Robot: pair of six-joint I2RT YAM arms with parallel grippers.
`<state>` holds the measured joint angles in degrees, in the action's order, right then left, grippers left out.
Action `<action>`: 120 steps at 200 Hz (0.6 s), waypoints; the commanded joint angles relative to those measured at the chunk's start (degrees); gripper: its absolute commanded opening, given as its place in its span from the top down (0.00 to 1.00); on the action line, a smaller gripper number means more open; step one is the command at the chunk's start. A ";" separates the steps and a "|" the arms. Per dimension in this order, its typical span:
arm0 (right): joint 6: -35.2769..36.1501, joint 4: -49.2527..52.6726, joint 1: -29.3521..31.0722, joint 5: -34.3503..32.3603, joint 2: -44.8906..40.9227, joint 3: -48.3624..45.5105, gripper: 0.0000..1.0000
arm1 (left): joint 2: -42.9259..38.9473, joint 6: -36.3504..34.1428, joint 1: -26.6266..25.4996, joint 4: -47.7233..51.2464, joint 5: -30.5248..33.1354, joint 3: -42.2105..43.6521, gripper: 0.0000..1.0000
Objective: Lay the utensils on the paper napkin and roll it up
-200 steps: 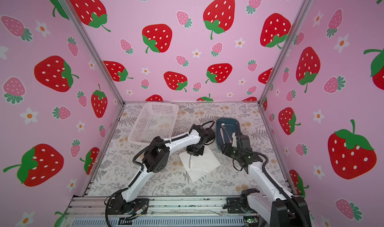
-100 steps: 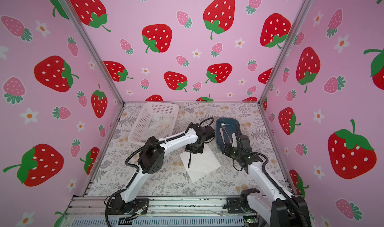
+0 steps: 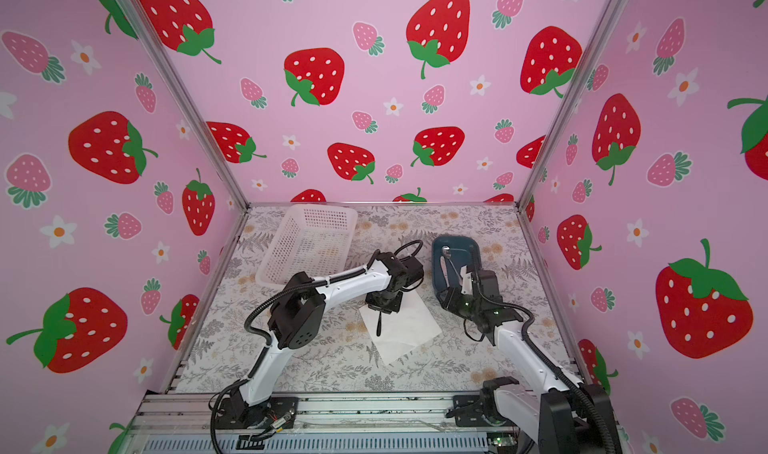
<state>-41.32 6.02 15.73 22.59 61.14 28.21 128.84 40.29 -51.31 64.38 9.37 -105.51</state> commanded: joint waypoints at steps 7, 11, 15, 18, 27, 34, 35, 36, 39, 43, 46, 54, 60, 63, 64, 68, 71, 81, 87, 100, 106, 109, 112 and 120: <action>-0.16 -0.69 -0.35 1.31 0.29 -0.42 0.58 | -4.95 -1.01 2.99 -8.25 -5.67 4.78 0.69; -0.16 -0.74 -0.34 1.32 0.21 -0.50 0.58 | -5.46 -1.01 3.49 -9.29 -6.55 5.62 0.69; -0.16 -0.74 -0.34 1.31 0.16 -0.52 0.58 | -5.94 -1.13 3.91 -10.33 -7.53 6.56 0.69; -0.16 -0.73 -0.35 1.32 0.10 -0.52 0.58 | -6.31 -1.22 4.26 -11.27 -8.40 7.20 0.69; -0.15 -0.75 -0.35 1.32 0.04 -0.67 0.58 | -7.20 -1.29 5.30 -13.54 -10.62 8.91 0.69; -0.12 -0.69 -0.35 1.30 0.09 -0.64 0.58 | -7.73 -1.19 5.96 -14.99 -12.20 9.99 0.68; -0.10 -0.72 -0.35 1.26 0.10 -0.62 0.58 | -7.77 -1.14 6.04 -15.21 -12.32 10.16 0.68; -0.13 -0.73 -0.35 1.25 0.11 -0.62 0.58 | -7.83 -1.12 6.18 -15.36 -12.47 10.29 0.68; -0.08 -0.67 -0.35 1.23 0.15 -0.69 0.58 | -8.00 -1.10 6.44 -16.02 -13.13 10.66 0.68; -0.07 -0.66 -0.34 1.23 0.18 -0.68 0.58 | -8.15 -0.97 6.77 -16.71 -14.00 11.08 0.67; -0.07 -0.65 -0.34 1.23 0.23 -0.70 0.58 | -8.24 -0.85 7.09 -17.21 -14.65 11.39 0.67; -0.06 -0.70 -0.35 1.31 0.36 -0.55 0.58 | -8.25 -0.83 7.59 -18.22 -16.04 11.86 0.67; -0.02 -0.68 -0.31 1.32 0.46 -0.53 0.58 | -8.13 -0.74 7.86 -18.59 -16.63 12.00 0.67; -0.01 -0.71 -0.32 1.32 0.59 -0.46 0.58 | -8.04 -0.74 7.92 -18.73 -16.80 12.02 0.67; -0.04 -0.73 -0.33 1.32 0.61 -0.49 0.58 | -8.01 -0.74 7.95 -18.70 -16.86 11.97 0.67; -0.05 -0.71 -0.34 1.36 0.65 -0.44 0.58 | -7.84 -0.74 8.10 -18.82 -16.89 11.96 0.67; -0.07 -0.71 -0.35 1.37 0.75 -0.38 0.58 | -7.73 -0.74 8.19 -18.85 -16.84 11.84 0.67; 0.04 -0.66 -0.33 1.34 0.87 -0.25 0.58 | -7.27 -0.79 8.35 -18.87 -16.88 11.58 0.67; 0.01 -0.65 -0.34 1.38 0.99 -0.18 0.58 | -6.97 -0.74 8.46 -18.80 -18.27 11.41 0.67; 0.10 -0.65 -0.35 1.39 1.00 -0.08 0.58 | -6.22 -0.70 8.63 -18.83 -18.84 10.93 0.67; 0.10 -0.65 -0.34 1.40 1.16 -0.07 0.58 | -5.94 -0.68 8.79 -18.72 -18.86 10.71 0.67; 0.14 -0.58 -0.34 1.40 1.17 -0.01 0.58 | -5.80 -0.64 8.85 -18.74 -18.81 10.67 0.67; 0.18 -0.51 -0.35 1.40 1.15 0.00 0.58 | -5.72 -0.65 8.93 -18.75 -18.79 10.60 0.67; 0.27 -0.40 -0.34 1.40 1.28 0.16 0.58 | -5.47 -0.46 9.07 -18.76 -18.85 10.56 0.67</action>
<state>-41.30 5.65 15.73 23.64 61.98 28.21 121.62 39.44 -42.65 45.89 -7.64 -94.21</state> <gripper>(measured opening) 0.424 0.332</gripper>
